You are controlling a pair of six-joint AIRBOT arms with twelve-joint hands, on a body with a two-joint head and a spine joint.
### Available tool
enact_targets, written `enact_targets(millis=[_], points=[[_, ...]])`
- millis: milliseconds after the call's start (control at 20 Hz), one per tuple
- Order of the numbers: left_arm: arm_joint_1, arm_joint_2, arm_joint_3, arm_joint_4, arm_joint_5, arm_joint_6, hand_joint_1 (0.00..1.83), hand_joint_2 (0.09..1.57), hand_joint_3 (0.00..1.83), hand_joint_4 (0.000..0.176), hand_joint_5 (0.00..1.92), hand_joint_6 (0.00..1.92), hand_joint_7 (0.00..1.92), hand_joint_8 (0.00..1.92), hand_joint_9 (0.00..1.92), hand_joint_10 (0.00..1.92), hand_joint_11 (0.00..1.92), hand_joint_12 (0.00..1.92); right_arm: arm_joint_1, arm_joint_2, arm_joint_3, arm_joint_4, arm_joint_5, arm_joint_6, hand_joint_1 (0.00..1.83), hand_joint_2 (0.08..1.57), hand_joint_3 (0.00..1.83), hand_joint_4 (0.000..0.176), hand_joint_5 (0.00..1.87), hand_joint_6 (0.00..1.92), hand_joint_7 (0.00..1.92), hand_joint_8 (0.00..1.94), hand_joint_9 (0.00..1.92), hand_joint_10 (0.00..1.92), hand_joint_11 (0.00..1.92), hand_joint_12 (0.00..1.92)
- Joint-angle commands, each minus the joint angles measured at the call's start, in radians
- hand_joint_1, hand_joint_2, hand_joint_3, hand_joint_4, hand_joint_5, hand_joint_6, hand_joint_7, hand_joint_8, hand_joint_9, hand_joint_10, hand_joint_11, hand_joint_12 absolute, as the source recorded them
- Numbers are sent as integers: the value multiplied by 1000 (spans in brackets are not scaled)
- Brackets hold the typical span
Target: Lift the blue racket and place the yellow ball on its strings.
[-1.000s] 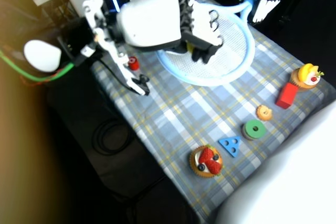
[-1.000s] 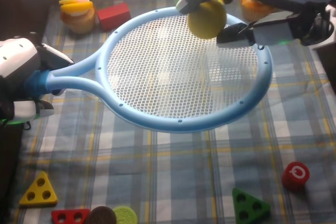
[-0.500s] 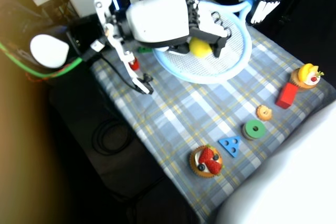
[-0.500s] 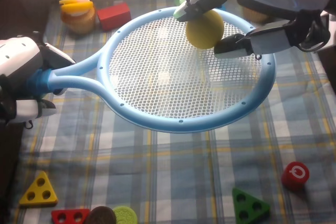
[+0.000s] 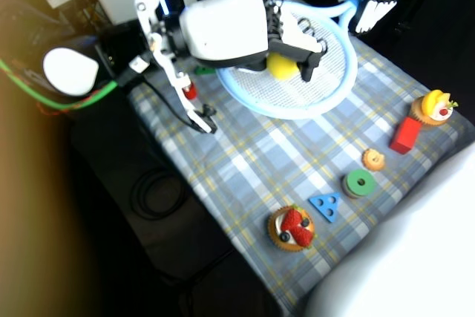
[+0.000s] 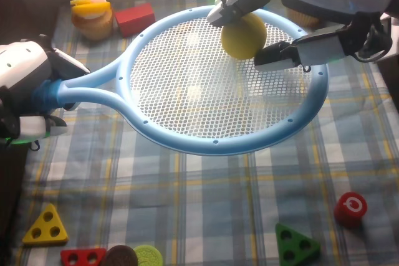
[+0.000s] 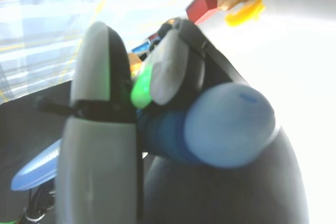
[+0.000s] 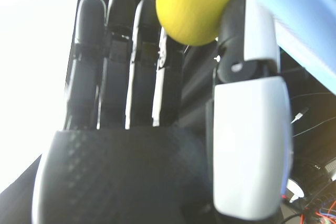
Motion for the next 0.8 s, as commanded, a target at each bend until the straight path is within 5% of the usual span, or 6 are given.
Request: enact_targets(millis=[0,200,550,750], points=[[-11,-3,5,15,-115,-7,1831,1119,0,174,957,1921,1231,1921,1558,1921,1630,1921,17,-2,-3,38,91,-3,1026,985,0,0,860,0,845,2,720,311,356,1125],[-11,-2,5,14,-116,-7,1831,1123,0,169,958,1921,1234,1921,1554,1921,1619,1921,17,-2,-5,38,86,-3,974,977,4,0,729,0,684,0,683,32,313,822],[-11,-3,6,12,-115,-7,1831,1132,0,158,959,1921,1226,1921,1551,1921,1632,1921,17,8,-8,38,84,-3,836,978,0,0,636,0,605,0,642,2,304,828],[-11,-3,6,9,-114,-7,1831,1124,0,156,993,1921,1247,1921,1563,1921,1640,1921,17,15,-9,40,80,-3,739,979,0,0,470,0,417,0,411,0,107,837]])
